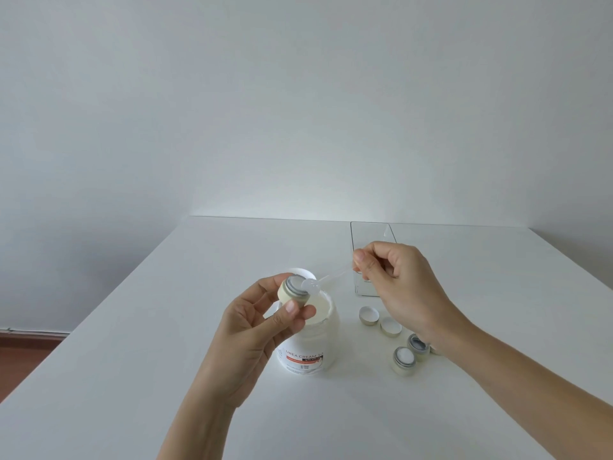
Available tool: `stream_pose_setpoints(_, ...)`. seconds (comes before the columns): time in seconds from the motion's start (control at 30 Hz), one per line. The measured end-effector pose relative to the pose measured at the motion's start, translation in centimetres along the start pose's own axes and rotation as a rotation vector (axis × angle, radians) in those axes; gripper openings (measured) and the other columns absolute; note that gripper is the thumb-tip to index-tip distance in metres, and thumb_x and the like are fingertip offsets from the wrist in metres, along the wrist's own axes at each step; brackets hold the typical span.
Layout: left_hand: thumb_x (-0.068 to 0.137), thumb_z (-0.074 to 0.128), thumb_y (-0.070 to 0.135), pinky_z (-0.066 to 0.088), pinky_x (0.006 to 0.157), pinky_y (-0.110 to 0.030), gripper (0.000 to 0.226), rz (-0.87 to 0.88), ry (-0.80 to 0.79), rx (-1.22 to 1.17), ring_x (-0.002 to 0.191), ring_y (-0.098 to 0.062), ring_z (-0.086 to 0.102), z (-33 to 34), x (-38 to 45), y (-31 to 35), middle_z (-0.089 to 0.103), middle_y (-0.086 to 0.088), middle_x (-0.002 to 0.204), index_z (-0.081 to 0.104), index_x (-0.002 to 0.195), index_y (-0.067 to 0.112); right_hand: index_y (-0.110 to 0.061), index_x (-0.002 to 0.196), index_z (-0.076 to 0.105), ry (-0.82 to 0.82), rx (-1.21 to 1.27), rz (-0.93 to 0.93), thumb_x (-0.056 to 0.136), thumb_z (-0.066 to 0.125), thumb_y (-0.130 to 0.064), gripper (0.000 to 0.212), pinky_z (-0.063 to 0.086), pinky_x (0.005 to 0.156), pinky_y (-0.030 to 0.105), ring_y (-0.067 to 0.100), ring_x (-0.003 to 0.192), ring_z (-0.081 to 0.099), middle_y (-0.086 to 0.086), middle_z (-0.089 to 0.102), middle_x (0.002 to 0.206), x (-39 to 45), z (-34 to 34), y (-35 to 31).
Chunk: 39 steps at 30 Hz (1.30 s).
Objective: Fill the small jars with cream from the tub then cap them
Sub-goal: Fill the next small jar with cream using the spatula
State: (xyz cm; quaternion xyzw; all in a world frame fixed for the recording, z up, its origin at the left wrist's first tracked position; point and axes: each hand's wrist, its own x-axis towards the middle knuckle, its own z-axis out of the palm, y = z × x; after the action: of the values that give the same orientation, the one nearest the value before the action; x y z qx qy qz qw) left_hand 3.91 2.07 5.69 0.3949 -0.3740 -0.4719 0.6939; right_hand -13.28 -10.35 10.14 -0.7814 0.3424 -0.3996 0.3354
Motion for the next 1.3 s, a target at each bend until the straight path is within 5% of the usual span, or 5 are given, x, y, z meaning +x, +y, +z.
stream_pose_setpoints(0.1, 0.075, 0.075, 0.026, 0.056, 0.072, -0.021, 0.035, -0.006, -0.007, 0.02, 0.082, -0.017, 0.072, 0.2, -0.1, 0.1, 0.073, -0.004, 0.097, 0.075, 0.108, 0.015, -0.023, 0.07, 0.064, 0.003, -0.007, -0.001, 0.095, 0.054, -0.029, 0.027, 0.05, 0.074, 0.033, 0.025, 0.077, 0.064, 0.005, 0.067, 0.069, 0.1, -0.3, 0.1)
stream_pose_setpoints(0.33, 0.078, 0.07, 0.033, 0.058, 0.074, -0.026, 0.03, -0.043, -0.01, -0.058, 0.083, -0.022, 0.073, 0.4, -0.1, 0.1, 0.073, -0.011, 0.094, 0.072, 0.106, 0.021, -0.025, 0.07, 0.063, -0.009, -0.005, -0.01, 0.095, 0.053, -0.027, 0.027, 0.049, 0.073, 0.028, 0.017, 0.077, 0.065, -0.021, 0.061, 0.06, 0.1, -0.5, 0.2)
stream_pose_setpoints(0.53, 0.087, 0.06, 0.04, 0.057, 0.073, -0.024, 0.039, -0.06, -0.064, -0.03, 0.076, -0.016, 0.067, 0.6, 0.3, 0.1, 0.07, -0.011, 0.091, 0.073, 0.108, 0.01, -0.024, 0.072, 0.063, 0.005, -0.028, -0.073, 0.095, 0.054, -0.027, 0.025, 0.048, 0.07, 0.031, 0.021, 0.072, 0.06, -0.005, 0.066, 0.07, 0.0, -0.6, -0.2)
stream_pose_setpoints(0.73, 0.084, 0.061, 0.046, 0.055, 0.065, -0.026, 0.042, -0.14, -0.083, -0.054, 0.064, -0.016, 0.06, 0.7, 0.6, 0.2, 0.066, -0.011, 0.078, 0.076, 0.097, 0.009, -0.019, 0.073, 0.063, -0.009, -0.037, -0.142, 0.095, 0.054, -0.023, 0.024, 0.037, 0.057, 0.006, -0.004, 0.06, 0.053, -0.028, 0.06, 0.064, 0.2, -0.8, -0.3)
stream_pose_setpoints(1.3, 0.082, 0.065, 0.044, 0.054, 0.062, -0.026, 0.035, -0.184, -0.07, -0.142, 0.062, -0.016, 0.056, -0.6, 0.5, 0.0, 0.064, -0.012, 0.08, 0.075, 0.088, 0.011, -0.021, 0.07, 0.063, 0.073, 0.096, -0.027, 0.096, 0.052, -0.026, 0.029, 0.042, 0.057, 0.021, 0.015, 0.055, 0.051, -0.013, 0.06, 0.064, 0.7, 0.1, 1.5)
